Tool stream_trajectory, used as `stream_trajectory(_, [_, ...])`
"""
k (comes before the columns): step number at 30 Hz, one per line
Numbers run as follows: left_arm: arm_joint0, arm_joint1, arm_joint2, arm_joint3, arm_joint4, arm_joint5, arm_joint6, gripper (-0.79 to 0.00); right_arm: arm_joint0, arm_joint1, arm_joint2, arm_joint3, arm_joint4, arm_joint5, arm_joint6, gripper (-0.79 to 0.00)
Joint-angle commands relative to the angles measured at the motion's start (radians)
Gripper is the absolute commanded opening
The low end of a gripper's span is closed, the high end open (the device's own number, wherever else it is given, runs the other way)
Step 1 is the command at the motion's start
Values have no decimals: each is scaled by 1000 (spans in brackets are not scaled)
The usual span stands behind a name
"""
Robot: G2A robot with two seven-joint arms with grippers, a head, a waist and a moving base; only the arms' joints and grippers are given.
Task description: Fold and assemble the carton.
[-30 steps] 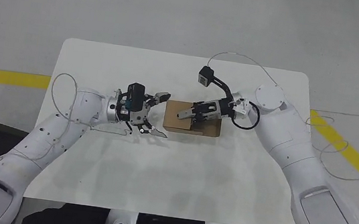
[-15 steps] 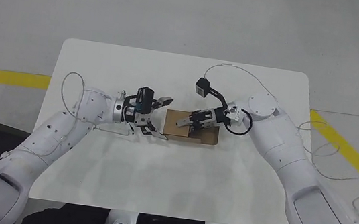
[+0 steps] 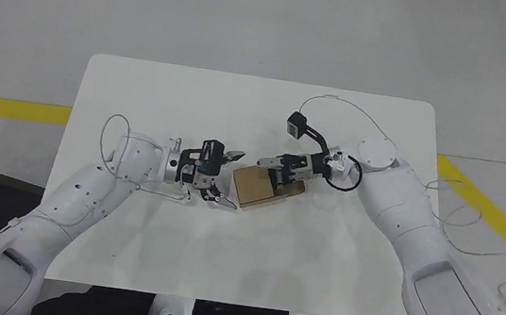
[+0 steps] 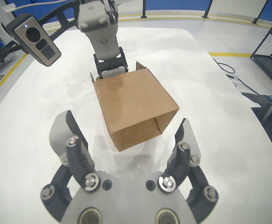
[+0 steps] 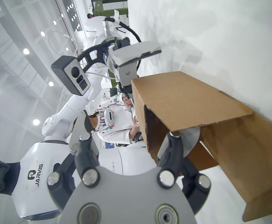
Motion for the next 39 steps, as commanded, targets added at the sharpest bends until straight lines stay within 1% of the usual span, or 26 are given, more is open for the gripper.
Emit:
stream_trajectory(1, [9,0,-3,-8,-5,5,-11,0,-15,5,15,-23,29,2,2,-154])
stream_trajectory(2, [13,0,-5,-12,-7,7,-18,0,-23,9,21,-35,38,3,3,-148])
stream_trajectory(5, [26,1,-17,-27,-27,12,-40,0,-37,18,28,-87,41,6,6,-228])
stream_trajectory(8, [41,4,-33,-40,-49,24,-74,0,-51,25,34,-125,52,7,8,-262])
stream_trajectory(9, [46,4,-38,-43,-60,26,-88,0,-54,27,34,-130,52,9,9,-259])
stream_trajectory(10, [49,5,-43,-51,-67,25,-103,0,-57,28,32,-132,57,12,13,-243])
stream_trajectory(11, [53,5,-46,-57,-73,25,-116,0,-60,28,28,-135,59,21,21,-200])
stream_trajectory(12, [57,5,-49,-64,-78,24,-128,0,-61,28,22,-136,56,27,27,-77])
stream_trajectory(13, [60,6,-52,-68,-81,23,-141,0,-62,28,20,-132,56,25,25,0])
stream_trajectory(20, [67,9,-78,-83,-91,16,-183,0,-57,37,25,-85,36,0,0,0])
stream_trajectory(28, [75,14,-101,-105,-86,-2,-198,0,-56,38,25,-82,33,0,0,0])
stream_trajectory(35, [106,20,-134,-137,-135,-9,-256,0,-56,38,25,-82,33,0,0,0])
stream_trajectory(39, [127,16,-137,-146,-181,3,-306,0,-82,44,34,-137,16,17,-40,0])
